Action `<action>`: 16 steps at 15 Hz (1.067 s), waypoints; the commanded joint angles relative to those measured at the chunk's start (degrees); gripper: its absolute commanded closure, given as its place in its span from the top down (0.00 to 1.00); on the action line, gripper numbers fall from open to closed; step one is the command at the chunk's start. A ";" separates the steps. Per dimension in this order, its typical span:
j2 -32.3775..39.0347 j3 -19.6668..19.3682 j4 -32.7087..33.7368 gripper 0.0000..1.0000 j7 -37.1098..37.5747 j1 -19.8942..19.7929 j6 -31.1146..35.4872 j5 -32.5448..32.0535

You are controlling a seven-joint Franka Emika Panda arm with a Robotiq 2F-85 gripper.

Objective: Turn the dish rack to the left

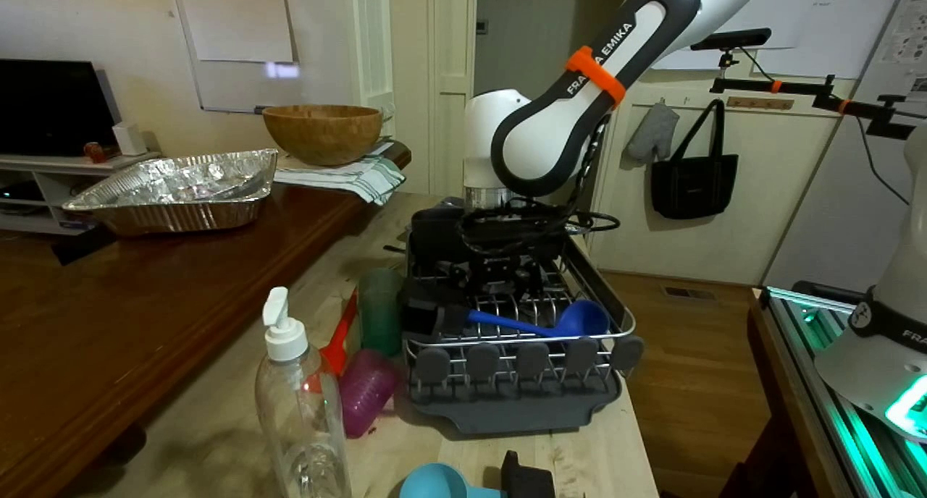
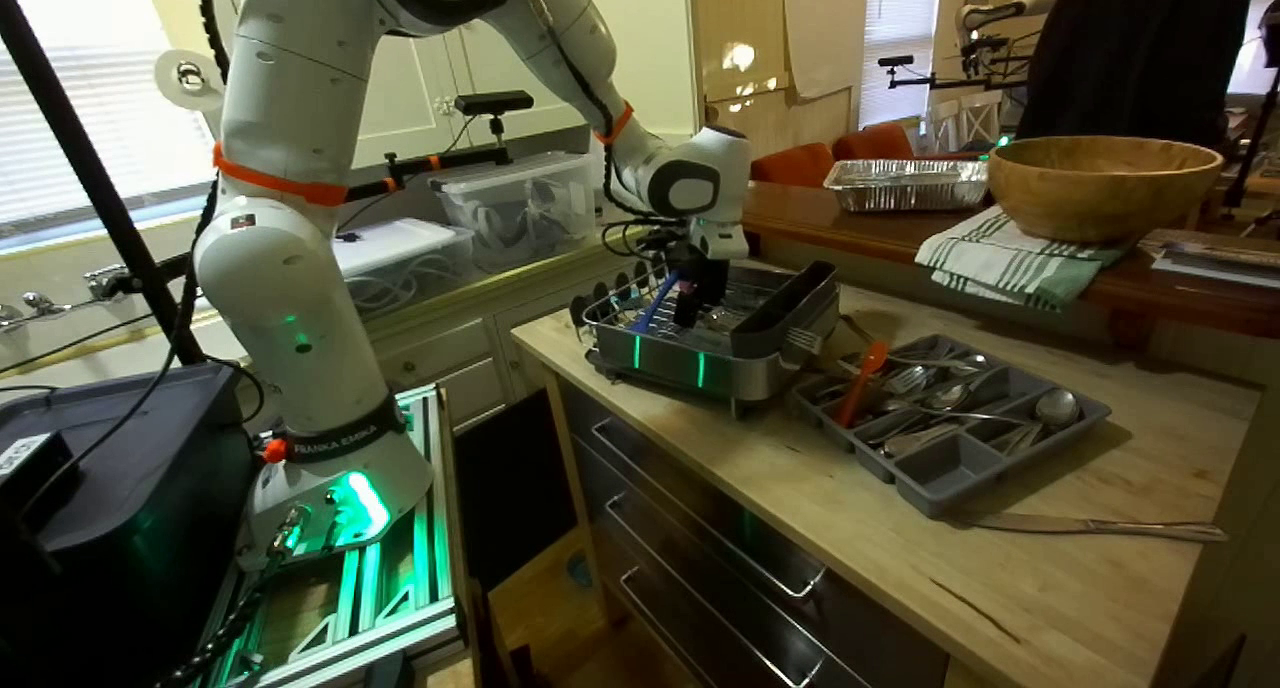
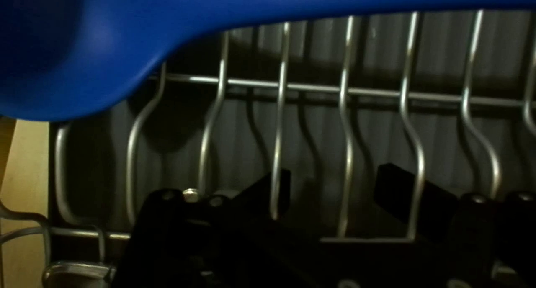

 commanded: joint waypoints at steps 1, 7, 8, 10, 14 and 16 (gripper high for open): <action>-4.71 -2.17 -1.07 0.35 -0.40 0.67 -5.79 -4.01; -6.27 -3.45 0.01 0.35 -2.78 0.74 -7.63 -9.19; -6.57 -3.62 0.14 0.35 -2.97 0.82 -7.88 -10.06; -7.49 -3.82 0.00 0.35 -3.86 0.96 -7.73 -11.84; -9.86 -4.01 -0.70 0.35 -2.86 2.08 -6.96 -15.48; -10.51 -3.74 -0.38 0.35 -2.25 2.71 -7.09 -16.71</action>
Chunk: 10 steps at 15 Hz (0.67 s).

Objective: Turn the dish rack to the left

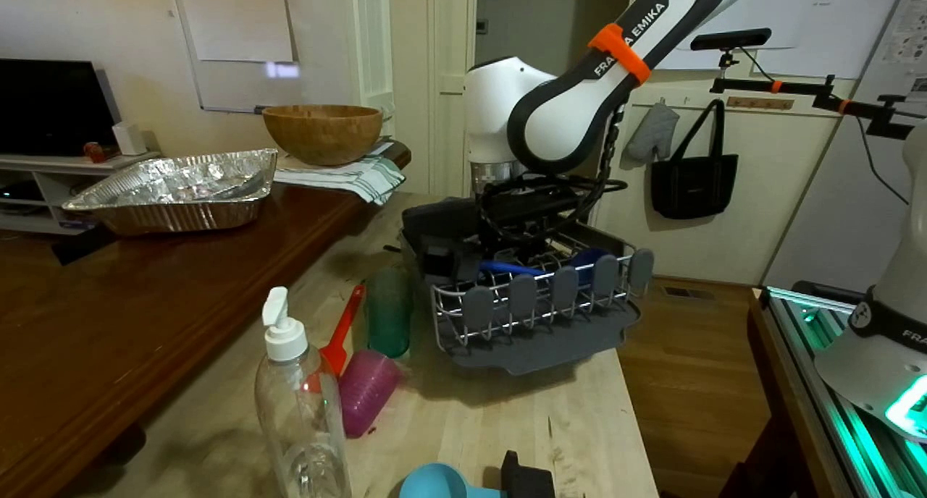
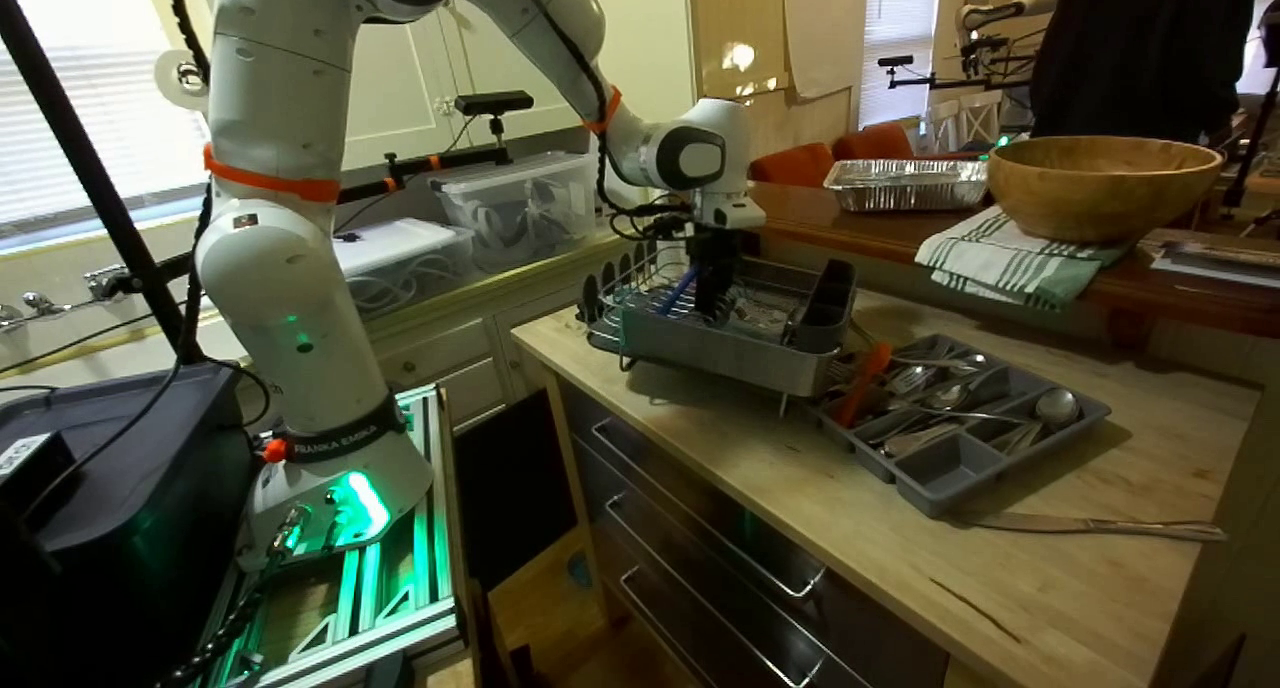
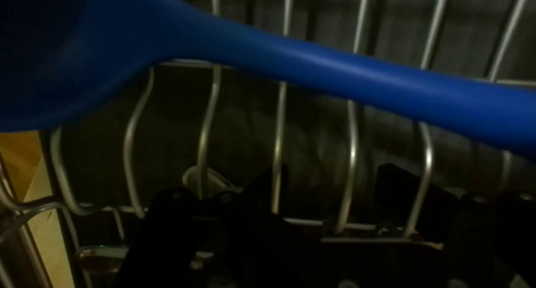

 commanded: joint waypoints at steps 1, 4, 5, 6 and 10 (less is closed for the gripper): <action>-6.06 -0.26 0.10 0.35 1.27 2.05 -3.07 -3.14; -6.58 0.29 0.30 0.35 1.94 3.15 -3.12 -3.46; -6.55 0.48 0.27 0.35 1.53 3.48 -2.90 -3.95; -6.59 0.65 0.28 0.35 1.36 3.73 -2.86 -4.03; -5.85 0.95 0.58 0.35 1.02 4.78 -1.72 -5.69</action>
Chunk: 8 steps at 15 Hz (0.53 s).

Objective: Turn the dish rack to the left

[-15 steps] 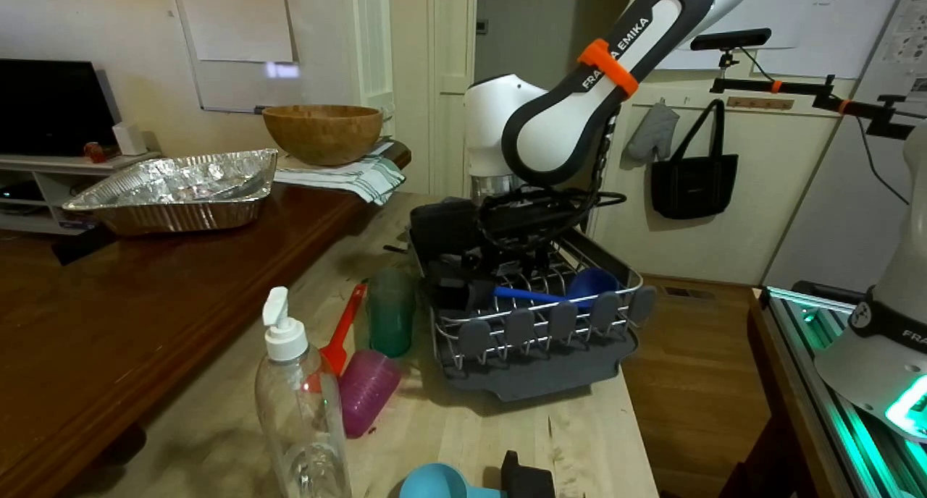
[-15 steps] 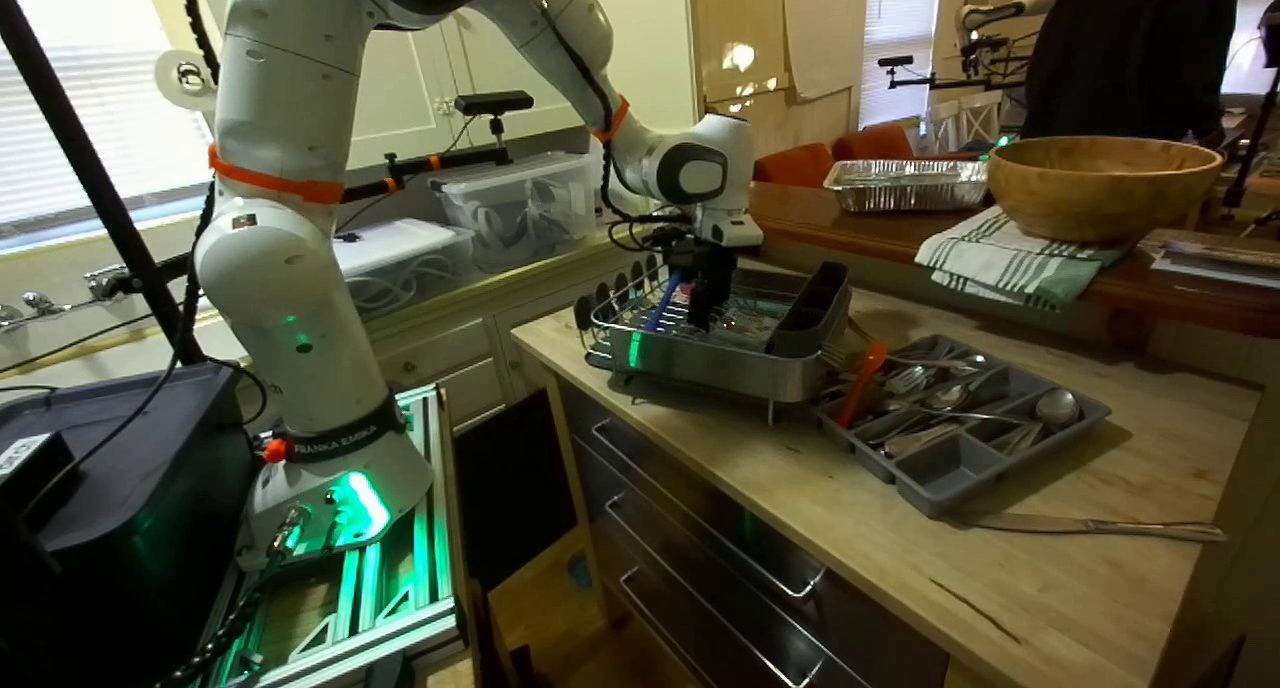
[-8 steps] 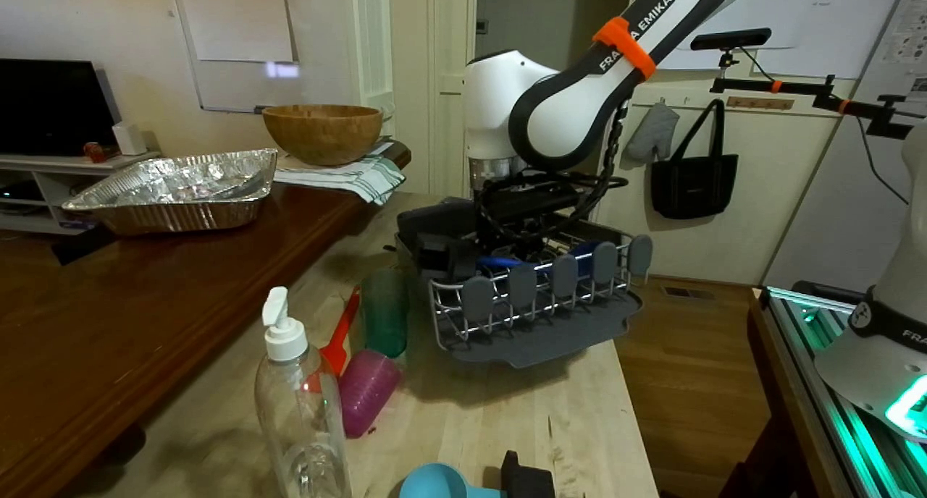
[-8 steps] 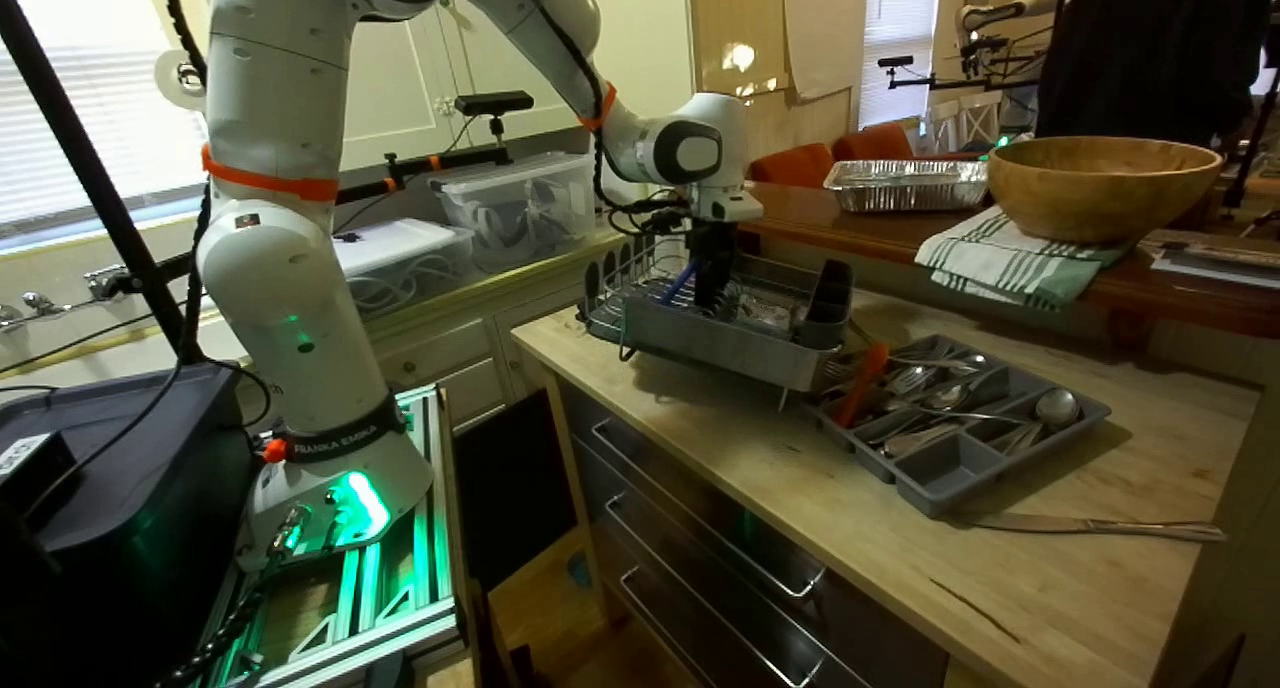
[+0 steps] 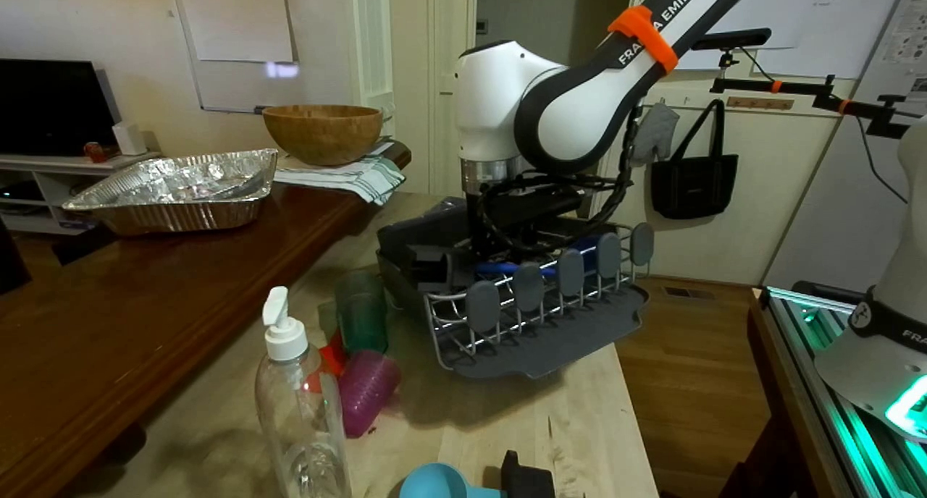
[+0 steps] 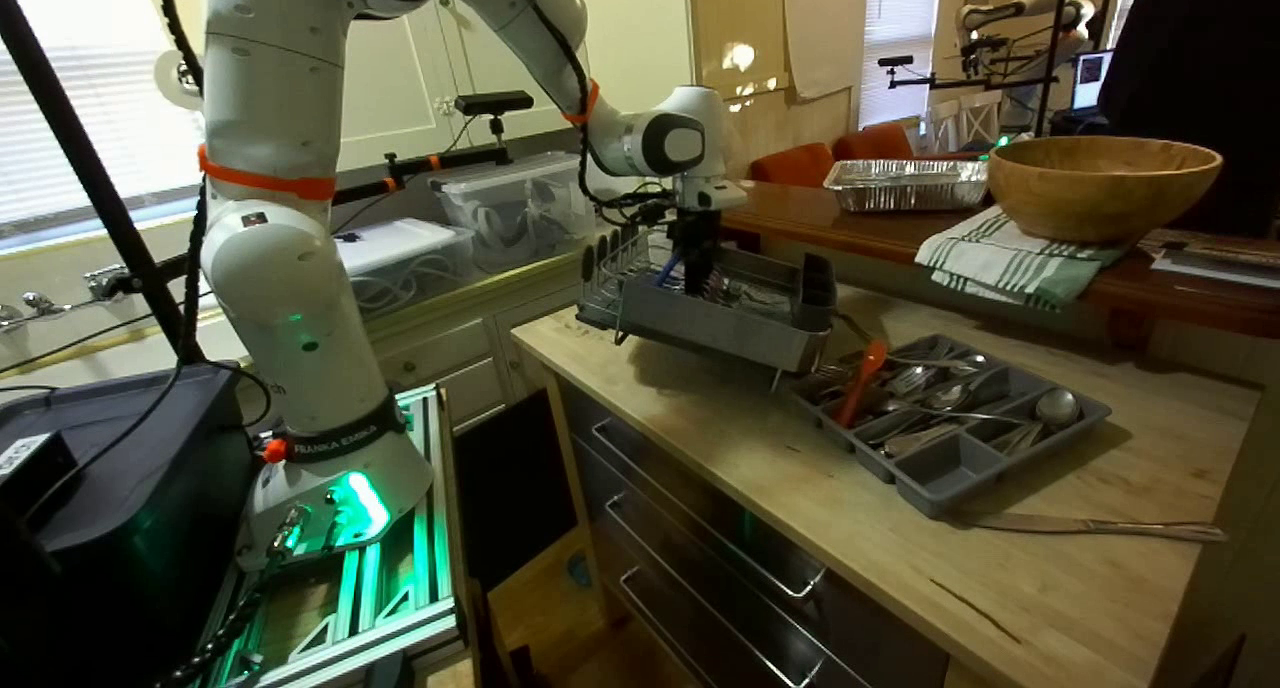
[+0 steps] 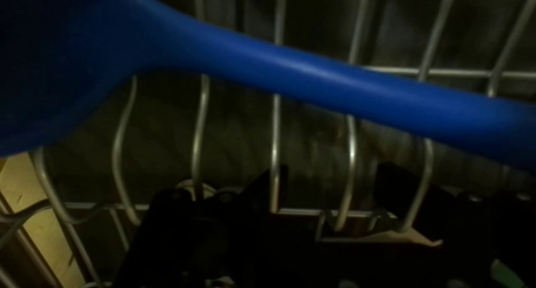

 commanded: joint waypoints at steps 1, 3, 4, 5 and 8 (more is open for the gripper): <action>-3.98 -0.57 0.56 0.35 1.31 1.35 -1.05 -4.76; -3.59 -1.01 0.07 0.35 0.46 1.68 0.54 -8.12; -3.48 -1.17 -0.18 0.35 0.14 1.78 1.28 -9.98; -3.30 -1.42 -0.73 0.35 -0.57 1.88 2.73 -12.36; -2.99 -1.88 -2.62 0.35 -1.69 1.56 8.39 -16.92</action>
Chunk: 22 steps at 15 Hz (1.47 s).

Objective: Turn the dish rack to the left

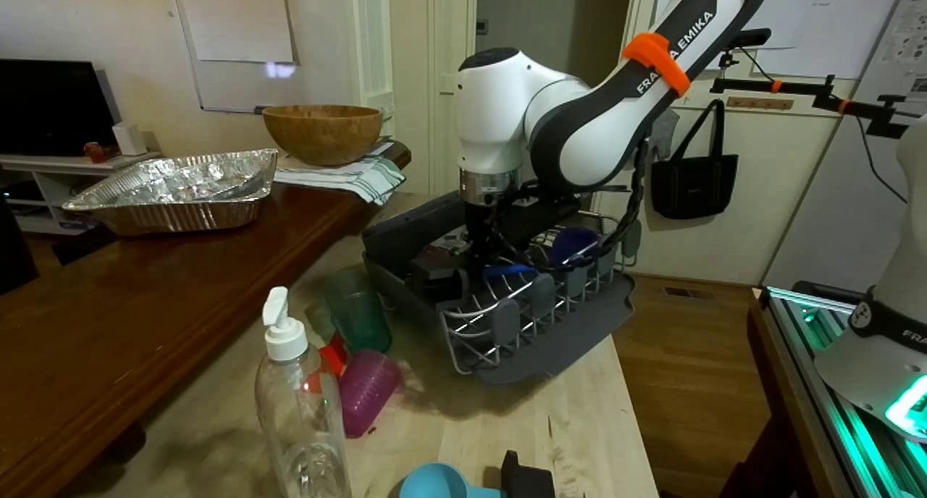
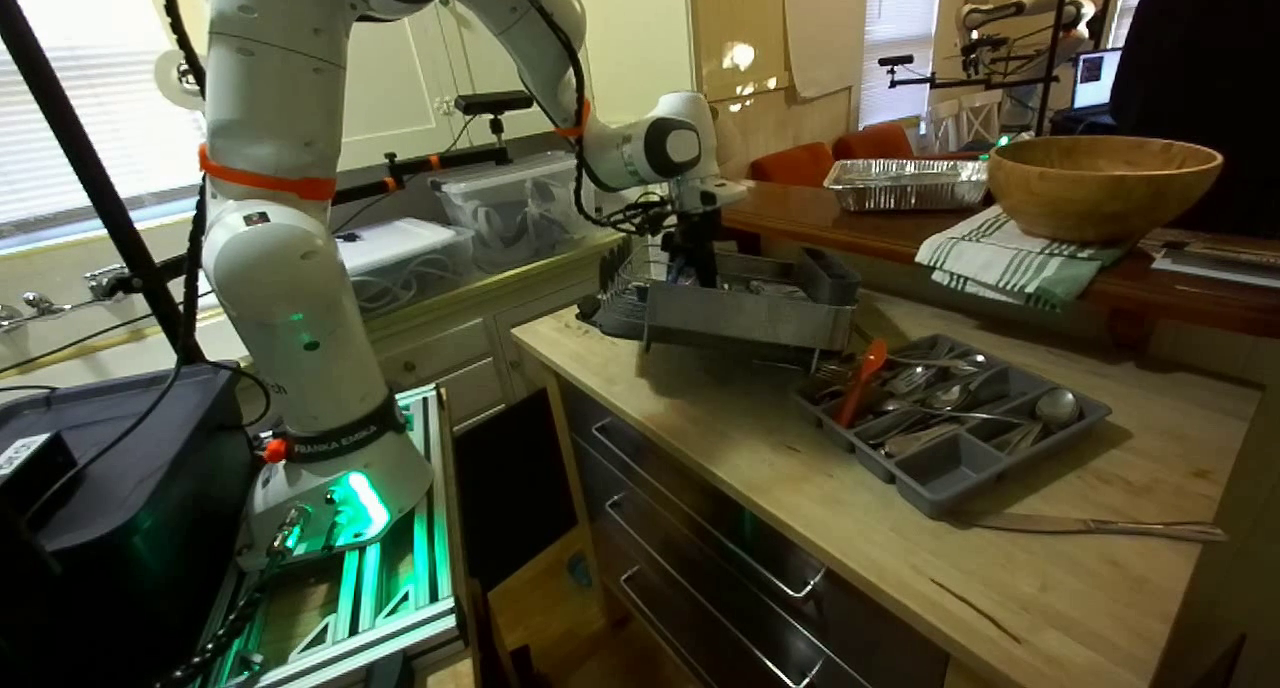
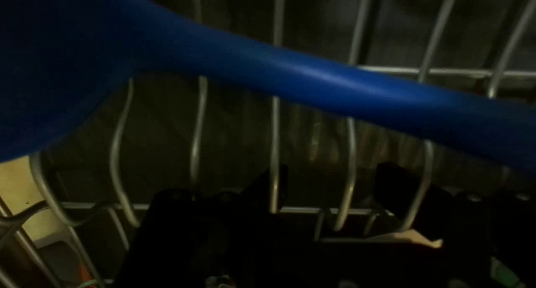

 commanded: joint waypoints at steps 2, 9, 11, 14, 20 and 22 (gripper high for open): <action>-3.29 -1.91 -2.95 0.35 -2.63 0.70 8.41 -7.41; -0.37 -4.72 -5.01 0.35 -9.05 0.79 19.33 -14.96; 0.66 -5.53 -5.32 0.35 -12.04 0.56 23.56 -15.20; 1.85 -5.39 -5.64 0.35 -17.99 -0.38 28.61 -11.70; 3.91 -1.91 -6.02 0.60 -27.18 -2.79 25.89 1.34; 3.90 -1.67 -6.03 0.35 -27.36 -3.01 25.89 1.50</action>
